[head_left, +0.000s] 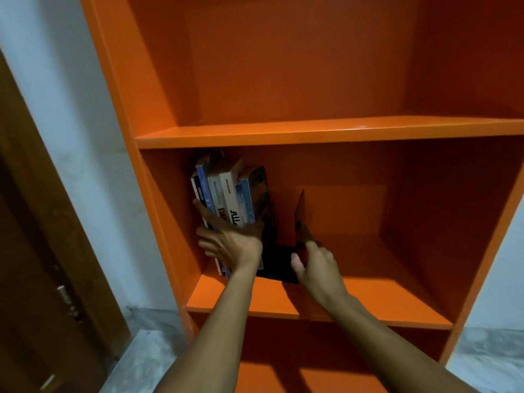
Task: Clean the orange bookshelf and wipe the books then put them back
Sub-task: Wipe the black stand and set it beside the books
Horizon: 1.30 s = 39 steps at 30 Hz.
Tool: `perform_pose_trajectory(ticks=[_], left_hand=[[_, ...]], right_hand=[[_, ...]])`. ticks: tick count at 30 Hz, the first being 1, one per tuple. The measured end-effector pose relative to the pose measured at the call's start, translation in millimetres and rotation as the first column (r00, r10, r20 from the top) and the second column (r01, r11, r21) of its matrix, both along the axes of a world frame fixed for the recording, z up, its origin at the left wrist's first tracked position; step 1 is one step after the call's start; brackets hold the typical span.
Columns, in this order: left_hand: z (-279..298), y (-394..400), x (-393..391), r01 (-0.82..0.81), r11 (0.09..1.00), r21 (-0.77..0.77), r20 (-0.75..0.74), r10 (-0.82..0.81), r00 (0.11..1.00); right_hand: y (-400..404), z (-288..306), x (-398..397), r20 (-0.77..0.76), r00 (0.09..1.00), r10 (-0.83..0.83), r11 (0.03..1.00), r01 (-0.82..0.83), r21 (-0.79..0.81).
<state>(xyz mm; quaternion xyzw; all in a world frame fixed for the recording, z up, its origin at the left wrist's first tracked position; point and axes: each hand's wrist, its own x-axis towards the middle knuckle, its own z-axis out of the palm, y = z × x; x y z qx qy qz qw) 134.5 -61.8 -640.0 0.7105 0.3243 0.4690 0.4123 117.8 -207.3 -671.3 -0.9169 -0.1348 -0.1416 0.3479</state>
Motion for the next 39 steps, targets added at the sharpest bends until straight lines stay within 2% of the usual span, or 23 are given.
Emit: perform_pose_trajectory(ticks=[4,8,15,17,19,21,23,24,29,33,36,38,39], left_hand=[[9.1,10.9,-8.3,0.046,0.998,0.038,-0.088,-0.042,0.995],[17.1,15.5,-11.0,0.066,0.997,0.05,-0.094,-0.061,0.994],[-1.0,30.9,-21.9,0.096,0.982,0.16,-0.074,-0.084,0.994],[-6.2,27.0,-22.2,0.067,0.959,0.276,-0.073,-0.048,0.996],[-15.3,24.3,-23.8,0.076,0.889,0.452,-0.06,-0.055,0.997],[-27.1,32.3,-27.0,0.131,0.792,0.597,-0.101,-0.088,0.991],[-35.5,46.8,-29.7,0.192,0.71,0.677,-0.174,-0.1,0.98],[-37.8,53.4,-29.6,0.208,0.685,0.698,-0.2,-0.093,0.975],[-38.7,57.7,-9.9,0.193,0.676,0.711,-0.276,0.017,0.961],[-42.0,52.3,0.6,0.173,0.705,0.687,-0.275,0.032,0.961],[-38.2,54.4,-11.3,0.261,0.682,0.683,-0.339,-0.02,0.941],[-37.8,59.0,-28.5,0.334,0.638,0.694,-0.378,-0.072,0.923],[-39.3,62.0,-37.3,0.366,0.622,0.693,-0.375,-0.122,0.919]], right_hand=[[29.5,-5.1,16.4,-0.223,0.97,0.097,0.986,-0.062,0.158],[50.7,-2.2,21.6,-0.269,0.941,0.205,0.957,-0.134,0.259],[72.6,-1.9,49.5,-0.358,0.889,0.287,0.957,-0.245,0.158],[73.6,-1.9,54.2,-0.381,0.869,0.316,0.949,-0.293,0.121],[70.1,-8.1,63.6,-0.413,0.86,0.299,0.954,-0.282,0.103],[70.4,-13.0,68.6,-0.386,0.864,0.322,0.946,-0.28,0.161],[70.5,-15.3,70.9,-0.281,0.881,0.38,0.906,-0.294,0.304],[71.9,-17.8,72.4,-0.23,0.899,0.372,0.902,-0.292,0.317],[83.1,-25.1,82.5,-0.188,0.933,0.307,0.894,-0.215,0.394],[80.7,-24.3,81.9,-0.165,0.937,0.309,0.911,-0.242,0.332],[72.0,-11.5,56.1,-0.203,0.937,0.284,0.945,-0.237,0.228],[71.8,-9.5,39.6,-0.2,0.966,0.165,0.971,-0.123,0.206],[73.1,-8.9,27.1,-0.169,0.979,0.112,0.966,-0.067,0.249]])
